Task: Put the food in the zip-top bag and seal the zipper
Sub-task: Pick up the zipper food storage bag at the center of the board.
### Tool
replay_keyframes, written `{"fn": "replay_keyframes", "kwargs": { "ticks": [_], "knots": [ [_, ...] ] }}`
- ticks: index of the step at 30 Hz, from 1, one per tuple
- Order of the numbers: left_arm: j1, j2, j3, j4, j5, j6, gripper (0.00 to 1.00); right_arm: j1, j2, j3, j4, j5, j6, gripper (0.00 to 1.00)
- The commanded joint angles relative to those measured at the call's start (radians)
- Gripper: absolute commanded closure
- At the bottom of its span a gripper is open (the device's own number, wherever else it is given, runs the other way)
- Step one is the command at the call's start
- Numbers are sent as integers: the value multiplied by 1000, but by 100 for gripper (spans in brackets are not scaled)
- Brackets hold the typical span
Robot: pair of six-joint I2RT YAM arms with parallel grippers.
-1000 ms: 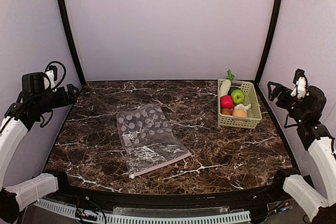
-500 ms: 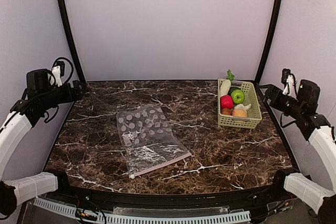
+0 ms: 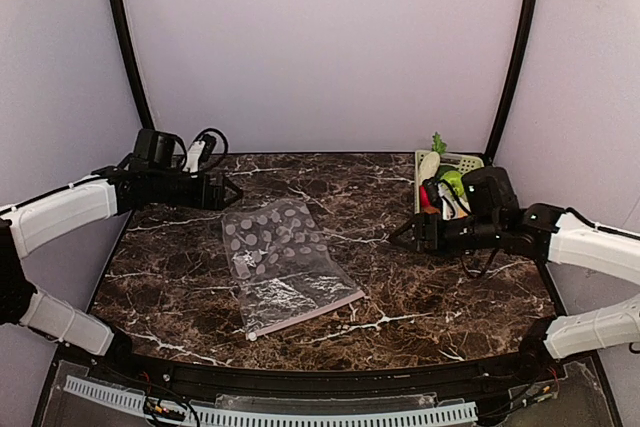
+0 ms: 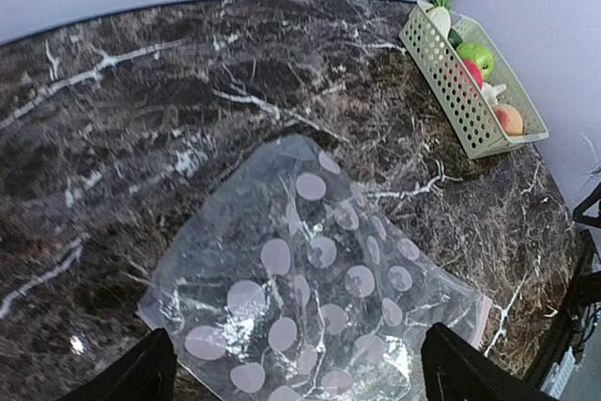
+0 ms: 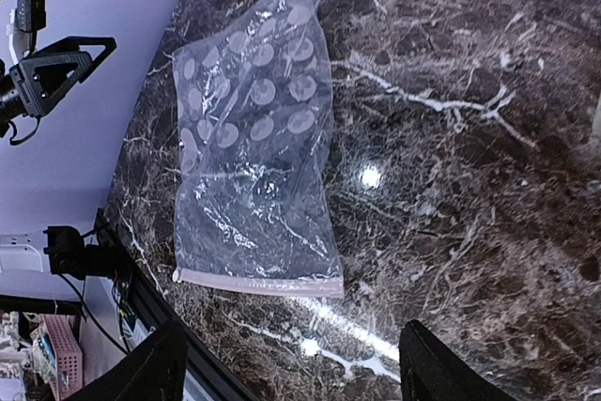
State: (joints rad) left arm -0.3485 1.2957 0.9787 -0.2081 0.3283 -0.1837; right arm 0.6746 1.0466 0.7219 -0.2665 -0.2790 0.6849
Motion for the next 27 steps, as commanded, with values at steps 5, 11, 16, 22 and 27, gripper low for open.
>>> {"fn": "replay_keyframes", "kwargs": {
  "ticks": [5, 11, 16, 22, 27],
  "knots": [
    [-83, -98, -336, 135, 78, -271, 10, 154, 204, 77, 32, 65, 101, 27],
    [-197, -230, -539, 260, -28, -470, 13, 158, 220, 119, 15, 94, 66, 27],
    [-282, -269, -577, 229, -68, -575, 20, 158, 215, 118, 11, 94, 65, 28],
    [-408, -252, -614, 248, -134, -690, 28, 158, 195, 110, 14, 104, 65, 28],
    [-459, -252, -656, 260, -185, -755, 32, 158, 166, 98, 17, 119, 63, 27]
  ]
}}
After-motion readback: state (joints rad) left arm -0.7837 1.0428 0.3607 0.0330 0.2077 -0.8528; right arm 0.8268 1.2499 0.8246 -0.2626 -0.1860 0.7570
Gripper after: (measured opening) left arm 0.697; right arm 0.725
